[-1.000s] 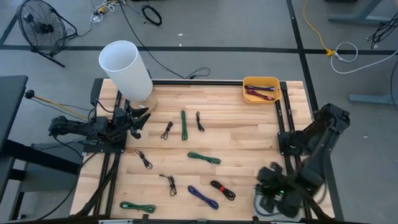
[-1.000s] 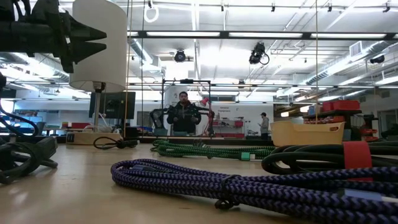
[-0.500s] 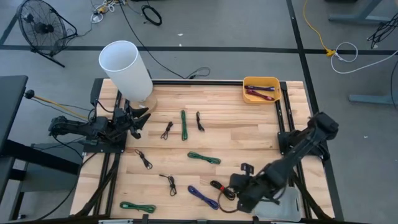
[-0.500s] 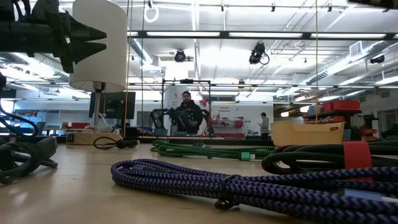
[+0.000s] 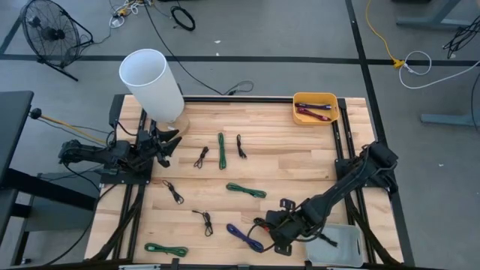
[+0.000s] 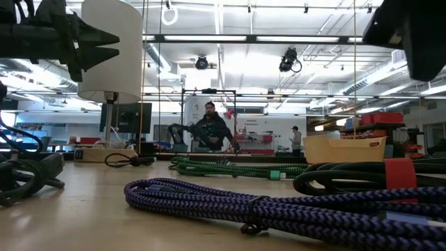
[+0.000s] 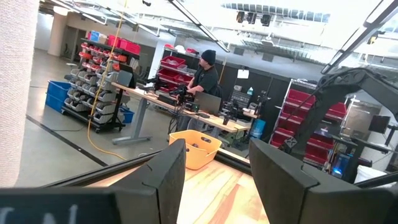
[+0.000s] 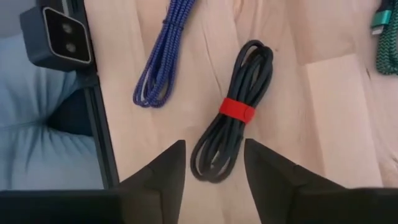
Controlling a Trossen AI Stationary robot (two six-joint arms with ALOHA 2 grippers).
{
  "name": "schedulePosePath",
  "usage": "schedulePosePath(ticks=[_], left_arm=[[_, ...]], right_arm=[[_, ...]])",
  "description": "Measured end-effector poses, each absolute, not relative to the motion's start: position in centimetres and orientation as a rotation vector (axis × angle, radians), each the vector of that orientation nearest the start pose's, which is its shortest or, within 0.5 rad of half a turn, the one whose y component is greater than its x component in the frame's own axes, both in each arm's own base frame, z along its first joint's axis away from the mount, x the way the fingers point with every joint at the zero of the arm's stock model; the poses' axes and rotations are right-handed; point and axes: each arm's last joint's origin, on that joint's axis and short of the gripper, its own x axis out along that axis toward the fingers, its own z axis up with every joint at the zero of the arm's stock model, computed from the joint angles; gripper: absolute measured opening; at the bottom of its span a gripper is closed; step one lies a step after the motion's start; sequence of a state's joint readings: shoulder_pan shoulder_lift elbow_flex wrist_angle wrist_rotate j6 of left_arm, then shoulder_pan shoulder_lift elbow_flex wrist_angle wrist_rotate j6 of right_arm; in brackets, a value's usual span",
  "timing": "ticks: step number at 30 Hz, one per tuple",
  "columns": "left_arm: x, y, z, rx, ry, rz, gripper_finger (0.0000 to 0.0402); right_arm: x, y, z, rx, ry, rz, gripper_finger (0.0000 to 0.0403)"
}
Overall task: Pick & Place USB Port
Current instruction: Put the black USB cable into the gray bin
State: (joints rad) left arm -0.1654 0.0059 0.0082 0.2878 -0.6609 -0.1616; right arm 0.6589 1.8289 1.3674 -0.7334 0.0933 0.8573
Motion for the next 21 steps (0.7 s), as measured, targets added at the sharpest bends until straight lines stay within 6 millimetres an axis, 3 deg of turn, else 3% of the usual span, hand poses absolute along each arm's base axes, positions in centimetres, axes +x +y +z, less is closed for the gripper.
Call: schedulePosePath(ticks=[21], left_arm=[[8.9,0.3,19.1,-0.274,-0.307,0.47,0.0181]], right_arm=[[31.7,21.7,16.6,0.293,1.322,-0.061,0.0187]])
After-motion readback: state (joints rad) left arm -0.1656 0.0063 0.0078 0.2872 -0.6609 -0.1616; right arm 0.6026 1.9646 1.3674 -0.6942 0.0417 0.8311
